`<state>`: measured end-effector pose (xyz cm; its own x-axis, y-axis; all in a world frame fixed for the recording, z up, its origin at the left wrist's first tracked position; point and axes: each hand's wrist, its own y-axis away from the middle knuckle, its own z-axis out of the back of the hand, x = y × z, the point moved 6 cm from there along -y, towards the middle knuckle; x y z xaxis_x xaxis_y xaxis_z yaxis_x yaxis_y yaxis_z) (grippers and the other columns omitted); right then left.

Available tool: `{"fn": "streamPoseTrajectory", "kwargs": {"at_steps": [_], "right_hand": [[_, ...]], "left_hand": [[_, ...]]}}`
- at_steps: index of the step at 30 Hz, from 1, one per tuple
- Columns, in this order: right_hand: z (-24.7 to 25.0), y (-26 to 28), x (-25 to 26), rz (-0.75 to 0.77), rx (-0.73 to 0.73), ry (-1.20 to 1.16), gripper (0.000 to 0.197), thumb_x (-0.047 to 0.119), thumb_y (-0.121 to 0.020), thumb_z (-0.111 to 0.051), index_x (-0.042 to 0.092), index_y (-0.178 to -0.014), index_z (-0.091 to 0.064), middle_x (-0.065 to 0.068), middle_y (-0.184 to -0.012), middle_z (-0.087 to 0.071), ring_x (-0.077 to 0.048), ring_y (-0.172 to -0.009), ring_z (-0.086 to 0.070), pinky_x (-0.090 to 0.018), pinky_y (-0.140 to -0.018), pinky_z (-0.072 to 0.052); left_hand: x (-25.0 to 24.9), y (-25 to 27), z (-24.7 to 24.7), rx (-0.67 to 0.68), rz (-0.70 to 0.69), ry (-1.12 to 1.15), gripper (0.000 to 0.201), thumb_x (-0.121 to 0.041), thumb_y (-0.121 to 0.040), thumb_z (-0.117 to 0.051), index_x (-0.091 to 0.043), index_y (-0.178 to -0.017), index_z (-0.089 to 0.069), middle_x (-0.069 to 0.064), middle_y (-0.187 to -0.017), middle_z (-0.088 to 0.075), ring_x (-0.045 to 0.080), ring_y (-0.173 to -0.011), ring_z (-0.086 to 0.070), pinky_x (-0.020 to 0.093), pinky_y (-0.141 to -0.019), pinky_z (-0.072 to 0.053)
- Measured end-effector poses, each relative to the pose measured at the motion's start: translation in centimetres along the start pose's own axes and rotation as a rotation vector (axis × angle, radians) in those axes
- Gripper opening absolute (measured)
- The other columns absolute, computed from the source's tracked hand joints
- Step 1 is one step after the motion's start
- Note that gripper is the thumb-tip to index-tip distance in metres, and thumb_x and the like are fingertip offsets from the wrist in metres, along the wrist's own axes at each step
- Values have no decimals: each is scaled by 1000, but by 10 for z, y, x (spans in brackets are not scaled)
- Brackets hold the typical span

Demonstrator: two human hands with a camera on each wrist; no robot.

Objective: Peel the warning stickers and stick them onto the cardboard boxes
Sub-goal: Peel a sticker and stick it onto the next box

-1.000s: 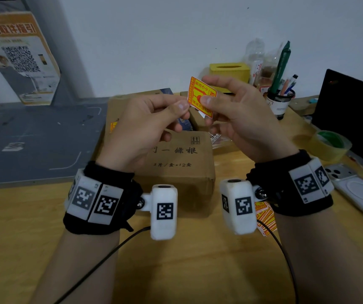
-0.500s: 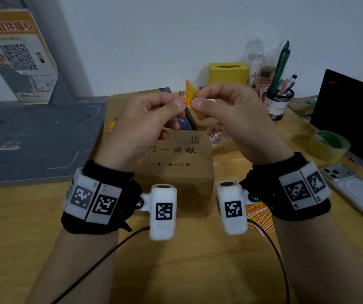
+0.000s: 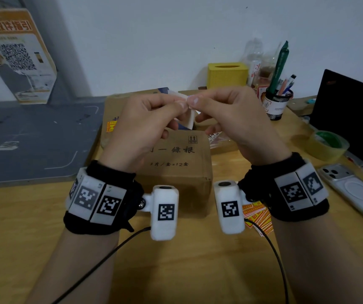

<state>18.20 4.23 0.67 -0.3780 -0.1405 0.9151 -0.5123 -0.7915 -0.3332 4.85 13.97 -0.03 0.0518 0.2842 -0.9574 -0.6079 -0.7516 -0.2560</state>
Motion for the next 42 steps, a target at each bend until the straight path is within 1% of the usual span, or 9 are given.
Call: {"fn": "streamPoseTrajectory", "kwargs": {"at_steps": [6, 9, 11, 21, 27, 30, 33, 39, 42], "right_hand": [[4, -1, 1, 16, -69, -19, 11, 21, -92, -75, 17, -85, -82, -9, -89, -79, -12, -64, -61, -35, -55, -50], [10, -2, 1, 33, -115, -67, 14, 21, -92, -76, 21, -79, -79, -1, -65, -67, -12, -54, -49, -29, -48, -41], [14, -2, 1, 27, -129, -110, 15, 19, -93, -75, 22, -79, -78, 3, -60, -59, -12, -51, -44, -27, -45, -37], [14, -4, -3, -31, -113, -196, 11, 17, -96, -70, 14, -88, -77, -3, -55, -64, -17, -40, -44, -22, -39, -34], [8, -2, -3, -33, -72, -155, 7, 14, -96, -70, 11, -93, -76, -8, -66, -74, -19, -40, -53, -23, -37, -38], [6, 0, 1, -14, -40, -135, 8, 14, -95, -71, 9, -96, -76, -9, -70, -76, -21, -41, -54, -24, -36, -40], [2, 0, 2, -3, -9, -133, 9, 12, -96, -71, 7, -97, -78, -8, -70, -76, -20, -42, -55, -23, -37, -41], [13, -1, 5, 9, -50, -129, 7, 14, -95, -72, 12, -91, -77, -9, -71, -77, -21, -43, -56, -25, -39, -43], [22, -3, 3, -7, -90, -140, 8, 14, -95, -71, 14, -89, -77, -8, -69, -76, -21, -43, -56, -25, -40, -43]], "left_hand": [[-1, 0, 1, -30, 3, -4, 12, -18, -92, -65, -16, -88, -76, -7, -72, -71, 6, -62, -58, 22, -54, -43], [0, -1, 4, -46, 13, 6, 12, -18, -92, -65, -16, -86, -75, -8, -68, -67, 9, -61, -57, 23, -52, -43], [0, -1, 5, -55, 21, 12, 14, -17, -91, -65, -17, -81, -74, -9, -66, -66, 8, -59, -57, 22, -51, -42], [7, -3, 9, -37, 85, -7, 14, -19, -92, -65, -19, -82, -73, -9, -71, -68, 9, -61, -61, 23, -52, -43], [3, 0, 2, 22, 107, 14, 17, -13, -94, -61, -16, -104, -75, 2, -96, -78, 13, -75, -70, 29, -57, -51], [1, 1, -1, 37, 101, 54, 23, -26, -97, -61, -14, -111, -74, 5, -104, -77, 15, -80, -72, 29, -58, -53], [2, 1, -3, 40, 81, 64, 28, -37, -95, -63, -14, -107, -76, 4, -102, -78, 15, -78, -72, 29, -58, -53], [3, -1, 4, -36, 32, 23, 9, -23, -94, -67, -17, -91, -74, -4, -81, -76, 8, -67, -68, 26, -56, -49], [3, 0, 3, -29, 39, 11, 9, -23, -93, -67, -18, -89, -74, -5, -80, -75, 9, -68, -68, 28, -58, -48]]}}
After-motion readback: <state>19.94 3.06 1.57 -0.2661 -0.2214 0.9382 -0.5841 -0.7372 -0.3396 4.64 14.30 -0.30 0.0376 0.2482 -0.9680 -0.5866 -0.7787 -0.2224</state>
